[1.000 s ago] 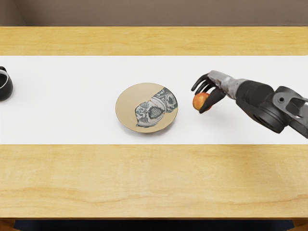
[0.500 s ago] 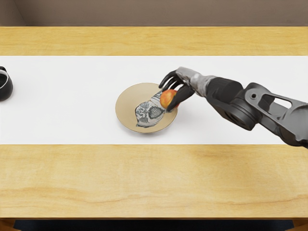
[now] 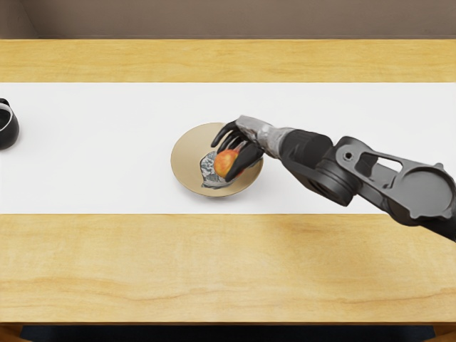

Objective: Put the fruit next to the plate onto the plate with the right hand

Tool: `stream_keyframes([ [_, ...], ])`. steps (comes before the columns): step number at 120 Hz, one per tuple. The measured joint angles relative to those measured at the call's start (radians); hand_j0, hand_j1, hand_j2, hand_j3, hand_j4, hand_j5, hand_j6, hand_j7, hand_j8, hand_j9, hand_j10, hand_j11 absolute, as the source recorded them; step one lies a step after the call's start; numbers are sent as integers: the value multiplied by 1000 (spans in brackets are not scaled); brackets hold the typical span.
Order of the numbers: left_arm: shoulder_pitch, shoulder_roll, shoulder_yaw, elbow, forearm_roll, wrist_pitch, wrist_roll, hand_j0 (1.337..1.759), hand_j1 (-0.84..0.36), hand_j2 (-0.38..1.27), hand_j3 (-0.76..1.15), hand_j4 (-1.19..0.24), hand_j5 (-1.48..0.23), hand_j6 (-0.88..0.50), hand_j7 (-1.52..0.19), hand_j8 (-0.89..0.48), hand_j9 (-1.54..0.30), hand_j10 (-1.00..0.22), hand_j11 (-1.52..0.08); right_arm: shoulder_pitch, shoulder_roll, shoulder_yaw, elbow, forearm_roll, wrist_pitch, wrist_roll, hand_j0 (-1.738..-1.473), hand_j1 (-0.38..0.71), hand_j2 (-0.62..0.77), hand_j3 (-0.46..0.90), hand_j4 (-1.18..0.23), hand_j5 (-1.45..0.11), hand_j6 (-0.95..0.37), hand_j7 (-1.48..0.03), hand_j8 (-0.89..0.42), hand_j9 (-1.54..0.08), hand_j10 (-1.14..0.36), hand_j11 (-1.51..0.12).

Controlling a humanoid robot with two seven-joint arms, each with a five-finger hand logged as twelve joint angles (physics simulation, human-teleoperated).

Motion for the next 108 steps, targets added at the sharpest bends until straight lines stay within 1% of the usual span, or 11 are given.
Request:
stream_keyframes([
  [13, 0, 0, 0, 0, 0, 0, 0, 1658, 349, 1, 0, -1, 0, -1, 0, -1, 0, -1, 0, -2, 4, -10, -2, -1, 0, 0, -1658, 244, 376, 0, -613, -832, -603, -814, -442, -832, -545, -827],
  [19, 0, 0, 0, 0, 0, 0, 0, 1658, 349, 1, 0, -1, 0, -1, 0, -1, 0, -1, 0, -2, 5, -12, -3, 0, -1, 0, -1658, 219, 295, 0, -574, -776, -577, -761, -435, -777, -528, -772],
  [34, 0, 0, 0, 0, 0, 0, 0, 1658, 349, 1, 0, -1, 0, -1, 0, -1, 0, -1, 0, -13, -3, -5, -5, 1, -18, 0, -1658, -24, 158, 0, -326, -439, -327, -431, -250, -440, -300, -437],
  [41, 0, 0, 0, 0, 0, 0, 0, 1658, 349, 1, 0, -1, 0, -1, 0, -1, 0, -1, 0, -15, -18, 15, -1, 2, -12, 0, -1658, -105, 119, 0, -245, -330, -246, -324, -188, -330, -226, -328],
  [48, 0, 0, 0, 0, 0, 0, 0, 1658, 349, 1, 0, -1, 0, -1, 0, -1, 0, -1, 0, -17, -47, 66, 2, 34, 42, 0, -1658, -166, 90, 0, -184, -248, -186, -243, -142, -248, -170, -247],
  [56, 0, 0, 0, 0, 0, 0, 0, 1658, 349, 1, 0, -1, 0, -1, 0, -1, 0, -1, 0, -18, -110, 132, 4, 113, 154, 0, -1658, -217, 65, 0, -133, -179, -134, -176, -103, -179, -123, -178],
  [67, 0, 0, 0, 0, 0, 0, 0, 1658, 349, 1, 0, -1, 0, -1, 0, -1, 0, -1, 0, -20, -234, 198, 5, 264, 347, 0, -1658, -265, 42, 0, -86, -114, -86, -112, -66, -114, -79, -114],
  [83, 0, 0, 1, -1, 0, 0, 0, 1658, 349, 1, 0, -1, 0, -1, 0, -1, 0, -1, 0, -29, -421, 246, 0, 440, 600, 0, -1658, -306, 22, 0, -45, -60, -46, -58, -35, -60, -41, -59],
  [95, 1, 0, 0, -1, 0, 0, 0, 1658, 349, 1, 0, -1, 0, -1, 0, -1, 0, -1, 0, -57, -558, 257, -23, 527, 688, 0, -1658, -323, 14, 0, -28, -37, -29, -36, -22, -37, -26, -36],
  [108, 2, 0, 3, 0, 0, 0, 0, 1658, 349, 1, 0, -1, 0, -1, 0, -1, 0, -1, 0, -78, -621, 259, -48, 560, 723, 0, -1658, -334, 8, 0, -17, -22, -18, -21, -14, -22, -16, -21],
])
